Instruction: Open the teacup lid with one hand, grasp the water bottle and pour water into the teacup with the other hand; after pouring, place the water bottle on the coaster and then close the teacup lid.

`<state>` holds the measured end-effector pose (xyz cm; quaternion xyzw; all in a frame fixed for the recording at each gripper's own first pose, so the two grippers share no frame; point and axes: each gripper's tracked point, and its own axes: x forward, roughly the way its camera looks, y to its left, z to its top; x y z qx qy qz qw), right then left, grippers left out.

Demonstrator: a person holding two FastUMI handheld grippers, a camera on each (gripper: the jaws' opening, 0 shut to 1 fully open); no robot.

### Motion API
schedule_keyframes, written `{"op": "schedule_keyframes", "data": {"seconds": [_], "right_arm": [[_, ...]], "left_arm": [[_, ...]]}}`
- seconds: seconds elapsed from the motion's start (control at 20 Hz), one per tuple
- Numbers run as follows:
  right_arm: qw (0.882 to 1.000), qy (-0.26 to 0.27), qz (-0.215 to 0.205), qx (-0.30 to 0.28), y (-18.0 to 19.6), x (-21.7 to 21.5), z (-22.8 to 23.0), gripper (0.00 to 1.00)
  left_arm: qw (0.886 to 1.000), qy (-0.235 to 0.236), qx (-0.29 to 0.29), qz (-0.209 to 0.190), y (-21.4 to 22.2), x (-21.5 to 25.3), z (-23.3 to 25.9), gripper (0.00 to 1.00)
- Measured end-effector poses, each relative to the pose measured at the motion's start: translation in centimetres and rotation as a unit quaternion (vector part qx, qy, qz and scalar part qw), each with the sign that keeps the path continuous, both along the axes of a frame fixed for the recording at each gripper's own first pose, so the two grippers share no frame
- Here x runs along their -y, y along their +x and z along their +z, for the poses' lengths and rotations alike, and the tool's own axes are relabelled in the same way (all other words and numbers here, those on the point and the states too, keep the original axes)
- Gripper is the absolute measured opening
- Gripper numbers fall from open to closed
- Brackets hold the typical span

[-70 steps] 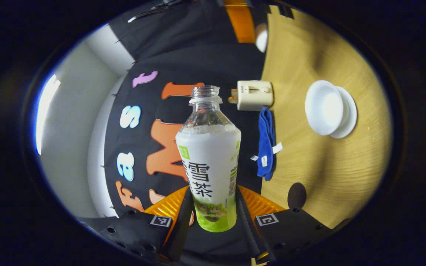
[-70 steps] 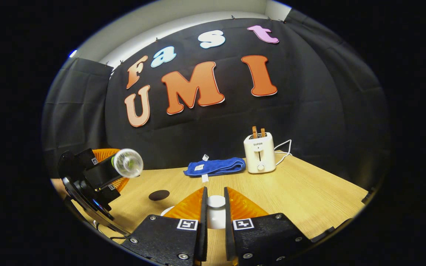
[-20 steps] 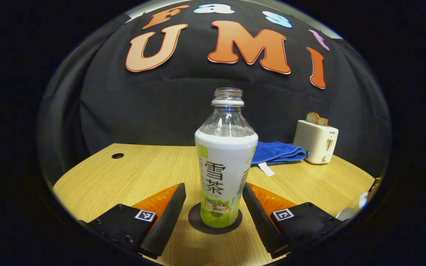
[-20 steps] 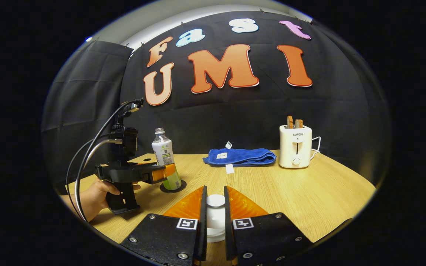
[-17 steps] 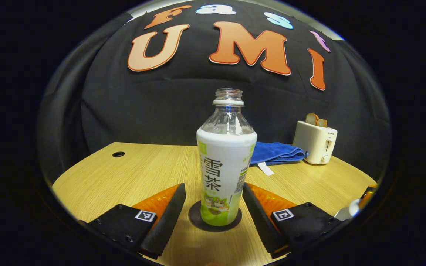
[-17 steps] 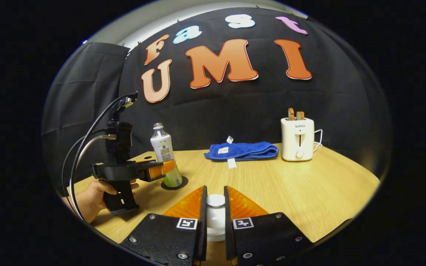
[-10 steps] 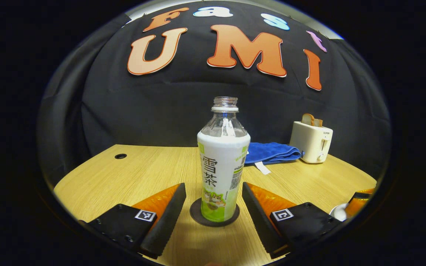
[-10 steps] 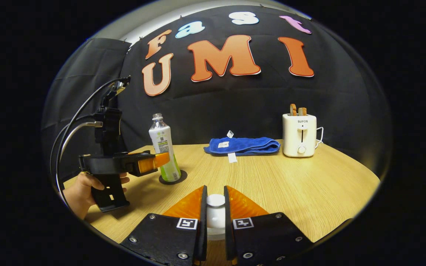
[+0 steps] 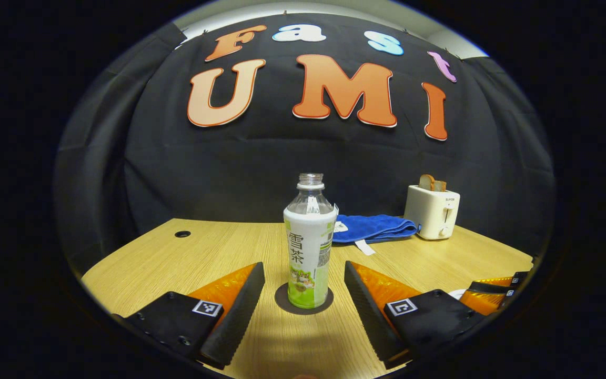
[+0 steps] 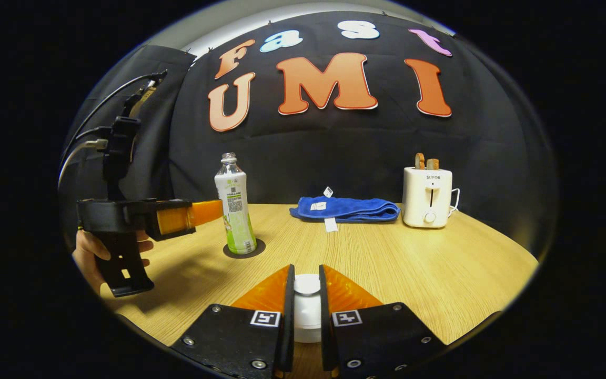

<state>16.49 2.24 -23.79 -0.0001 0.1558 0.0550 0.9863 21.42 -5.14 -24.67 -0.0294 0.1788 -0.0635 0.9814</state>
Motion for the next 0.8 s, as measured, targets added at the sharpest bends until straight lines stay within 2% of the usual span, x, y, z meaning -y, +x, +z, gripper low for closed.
{"op": "schedule_keyframes", "data": {"seconds": [0.2, 0.35, 0.4, 0.45, 0.65, 0.8], "right_arm": [[1.0, -0.01, -0.002, -0.004, -0.5, 0.0, 0.1, 0.31], [1.0, -0.01, -0.008, 0.01, -0.9, 0.1, 1.4, 0.47], [1.0, -0.01, -0.012, 0.019, -1.0, 0.2, 2.1, 0.48], [0.999, -0.016, -0.018, 0.027, -1.1, 0.5, 2.9, 0.56], [0.996, -0.052, -0.043, 0.06, -2.1, 2.0, 7.3, 0.64], [0.992, -0.049, -0.048, 0.107, -4.0, 1.9, 12.9, 0.73]], "left_arm": [[1.0, -0.008, 0.011, 0.003, -1.3, -0.4, 1.8, 0.98], [1.0, -0.006, 0.022, 0.008, -2.3, -1.0, 3.2, 0.98], [1.0, -0.006, 0.028, 0.011, -2.7, -1.3, 4.0, 0.96], [0.999, -0.005, 0.031, 0.013, -3.1, -1.6, 4.6, 0.97], [0.999, -0.017, 0.036, 0.028, -4.9, -2.9, 7.0, 0.97], [0.997, -0.02, 0.058, 0.036, -7.2, -4.2, 10.2, 0.96]]}}
